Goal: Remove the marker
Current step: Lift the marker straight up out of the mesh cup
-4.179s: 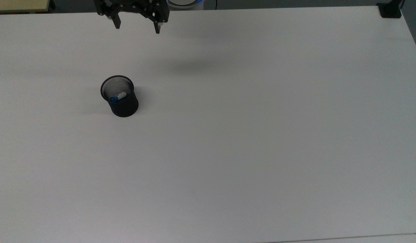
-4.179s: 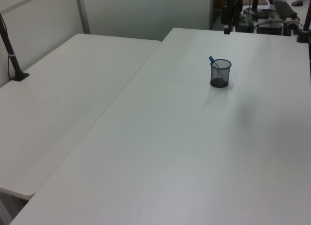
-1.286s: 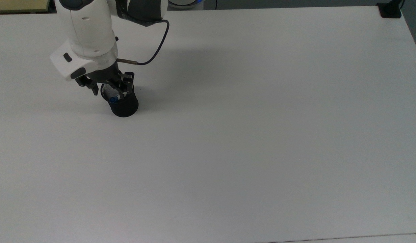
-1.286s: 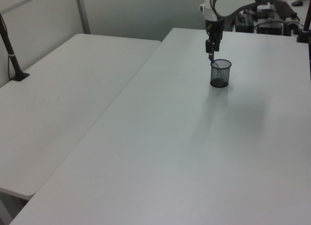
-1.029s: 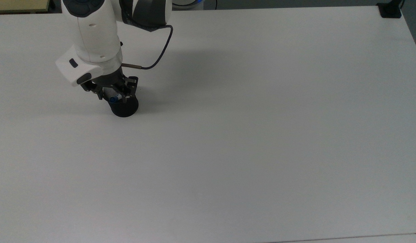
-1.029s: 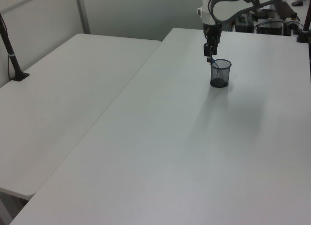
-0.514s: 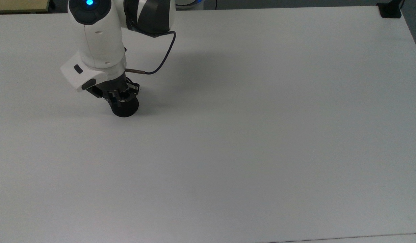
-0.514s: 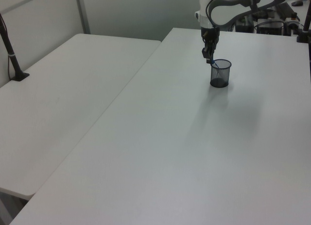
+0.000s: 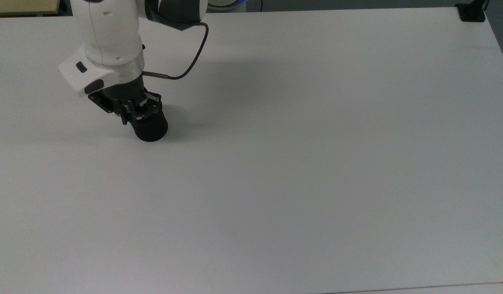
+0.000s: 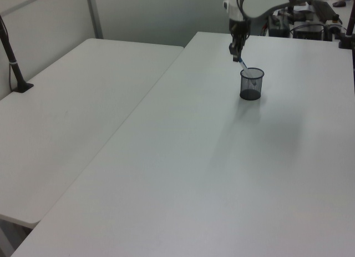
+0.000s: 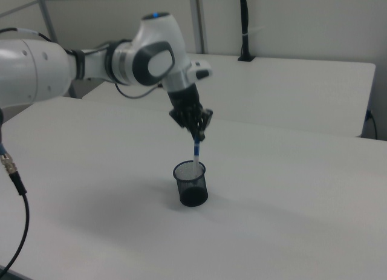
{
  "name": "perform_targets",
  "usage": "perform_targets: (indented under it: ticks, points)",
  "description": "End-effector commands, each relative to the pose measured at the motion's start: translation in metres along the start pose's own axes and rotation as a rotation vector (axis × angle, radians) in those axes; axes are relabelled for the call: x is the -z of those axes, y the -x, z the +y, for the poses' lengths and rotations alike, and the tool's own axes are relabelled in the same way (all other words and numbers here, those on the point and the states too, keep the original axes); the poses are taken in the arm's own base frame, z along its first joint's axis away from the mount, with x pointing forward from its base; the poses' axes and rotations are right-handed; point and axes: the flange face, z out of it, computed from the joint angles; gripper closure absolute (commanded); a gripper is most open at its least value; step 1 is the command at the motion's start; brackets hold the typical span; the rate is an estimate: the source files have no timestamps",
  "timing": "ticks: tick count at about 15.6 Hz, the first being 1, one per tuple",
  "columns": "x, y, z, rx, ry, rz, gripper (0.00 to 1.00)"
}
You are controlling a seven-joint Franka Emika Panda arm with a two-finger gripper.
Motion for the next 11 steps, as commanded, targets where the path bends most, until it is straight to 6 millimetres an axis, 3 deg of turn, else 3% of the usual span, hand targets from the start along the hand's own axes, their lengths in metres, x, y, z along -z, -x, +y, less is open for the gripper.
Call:
perform_targets:
  ticks: [1,3,5,7,11]
  points:
    - [0.074,0.001,0.005,-0.023,-0.016,0.113,0.91]
    - [0.101,-0.004,-0.001,-0.049,-0.041,0.152,0.91]
    - [0.113,-0.001,-0.007,-0.069,-0.058,0.131,0.91]
    - [0.117,0.002,-0.041,-0.035,-0.080,0.084,0.91]
    - [0.106,0.010,-0.111,0.008,-0.110,-0.023,0.91]
